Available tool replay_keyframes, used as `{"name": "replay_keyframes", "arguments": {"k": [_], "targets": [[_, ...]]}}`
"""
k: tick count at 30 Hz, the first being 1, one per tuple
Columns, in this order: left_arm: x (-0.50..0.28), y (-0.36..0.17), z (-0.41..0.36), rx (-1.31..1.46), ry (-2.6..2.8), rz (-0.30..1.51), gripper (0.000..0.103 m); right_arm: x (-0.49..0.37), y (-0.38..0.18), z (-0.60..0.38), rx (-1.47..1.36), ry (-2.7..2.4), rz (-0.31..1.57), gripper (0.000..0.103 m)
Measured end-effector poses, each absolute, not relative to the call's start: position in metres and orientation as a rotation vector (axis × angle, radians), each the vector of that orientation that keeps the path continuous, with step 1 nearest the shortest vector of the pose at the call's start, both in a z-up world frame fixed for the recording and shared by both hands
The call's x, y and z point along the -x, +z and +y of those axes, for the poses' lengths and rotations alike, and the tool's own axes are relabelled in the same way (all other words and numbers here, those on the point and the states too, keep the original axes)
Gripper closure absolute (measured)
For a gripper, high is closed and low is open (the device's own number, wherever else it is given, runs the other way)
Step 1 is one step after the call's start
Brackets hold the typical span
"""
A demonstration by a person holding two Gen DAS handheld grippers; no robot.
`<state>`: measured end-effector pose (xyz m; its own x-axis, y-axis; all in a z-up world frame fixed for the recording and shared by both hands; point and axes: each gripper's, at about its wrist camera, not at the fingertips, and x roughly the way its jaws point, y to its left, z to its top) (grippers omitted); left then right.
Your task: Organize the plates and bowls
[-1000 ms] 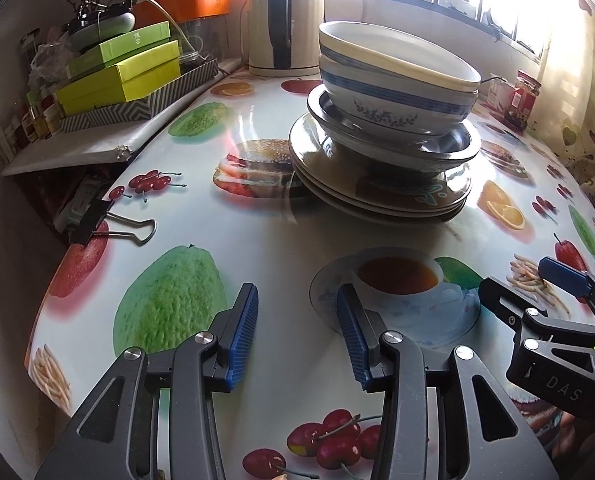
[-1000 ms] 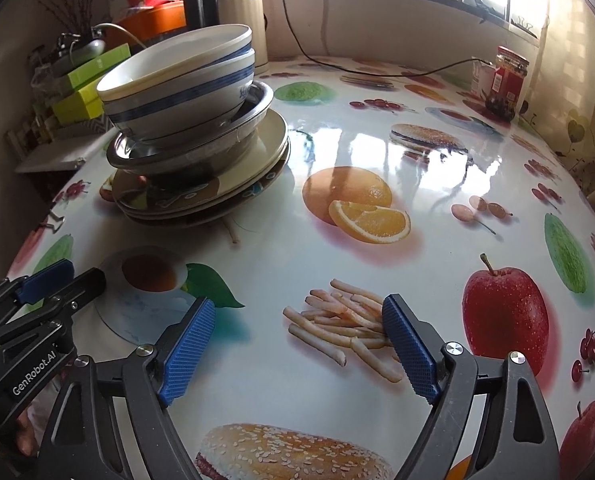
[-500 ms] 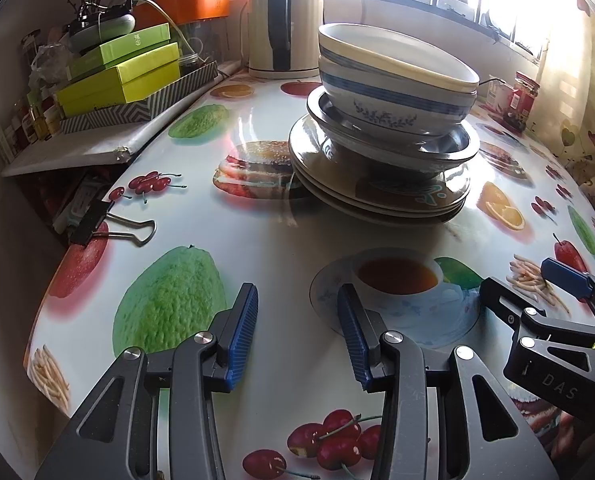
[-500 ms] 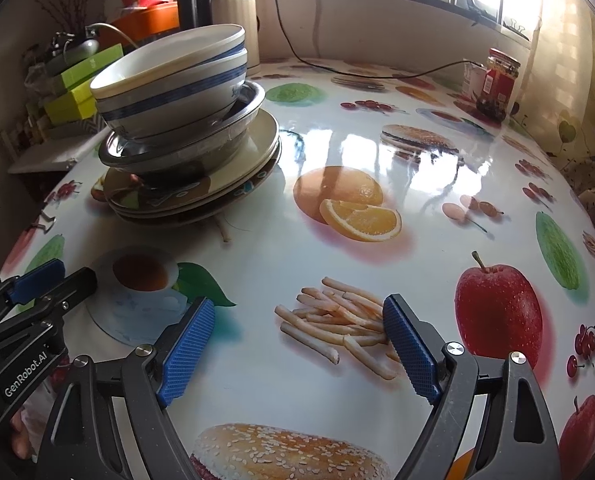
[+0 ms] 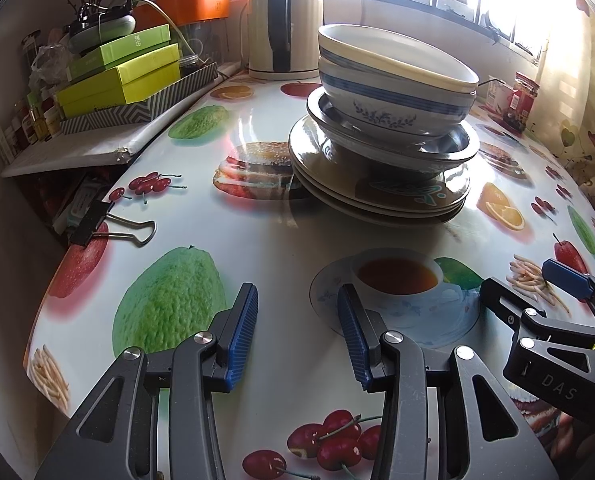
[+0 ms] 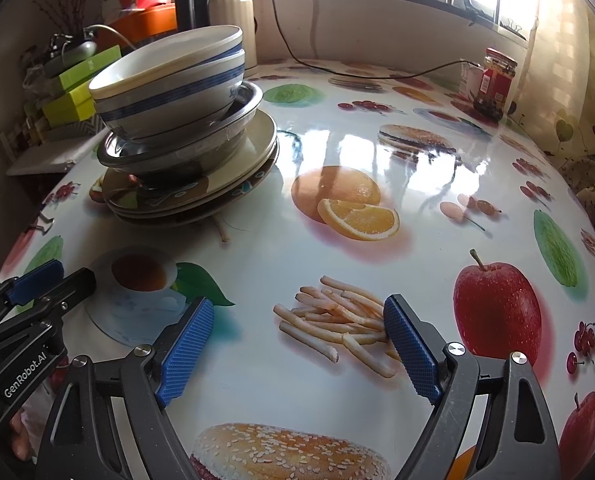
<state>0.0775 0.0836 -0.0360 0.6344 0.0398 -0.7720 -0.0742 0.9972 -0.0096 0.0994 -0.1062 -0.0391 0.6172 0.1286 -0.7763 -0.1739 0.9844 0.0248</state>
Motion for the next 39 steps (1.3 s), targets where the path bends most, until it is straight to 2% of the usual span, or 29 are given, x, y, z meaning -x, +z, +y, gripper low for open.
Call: {"name": "replay_keyframes", "arguments": {"k": [39], "targets": [[-0.0791, -0.0339, 0.0827, 0.04, 0.068, 0.873, 0.06, -0.0986, -0.0395, -0.1059, 0.055, 0.174, 0.886, 0.015]]}}
